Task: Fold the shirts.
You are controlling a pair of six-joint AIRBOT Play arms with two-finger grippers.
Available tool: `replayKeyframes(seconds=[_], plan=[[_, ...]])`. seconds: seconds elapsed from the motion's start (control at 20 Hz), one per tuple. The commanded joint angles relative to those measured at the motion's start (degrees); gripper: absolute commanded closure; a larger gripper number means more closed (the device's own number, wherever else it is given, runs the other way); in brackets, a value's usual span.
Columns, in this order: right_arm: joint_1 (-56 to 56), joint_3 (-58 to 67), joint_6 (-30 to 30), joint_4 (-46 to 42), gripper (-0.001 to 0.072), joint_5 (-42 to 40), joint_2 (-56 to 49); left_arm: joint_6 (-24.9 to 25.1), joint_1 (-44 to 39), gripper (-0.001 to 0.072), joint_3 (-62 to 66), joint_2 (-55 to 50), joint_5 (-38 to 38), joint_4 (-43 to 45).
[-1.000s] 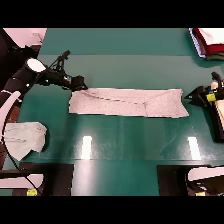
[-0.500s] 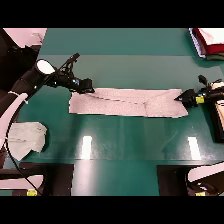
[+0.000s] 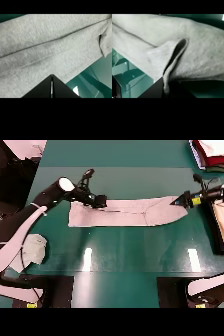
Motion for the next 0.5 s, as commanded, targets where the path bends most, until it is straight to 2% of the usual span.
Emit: replayKeyframes(seconds=[0.0, 0.25, 0.45], plan=[[4.63, 7.19, 6.91, 0.59, 0.0699, 3.87, 4.2, -0.09, -3.85, 0.0687, 5.99, -7.19, 1.66, -0.11], [15.3, 18.32, 12.28, 0.61, 0.0699, 5.14, 8.04, -1.73, -7.48, 0.0687, 17.25, -18.86, 1.05, -0.35], [23.56, 24.85, 13.31, 0.46, 0.07, 4.02, 7.98, -3.15, -7.85, 0.0687, 21.94, -22.4, 1.2, -0.59]])
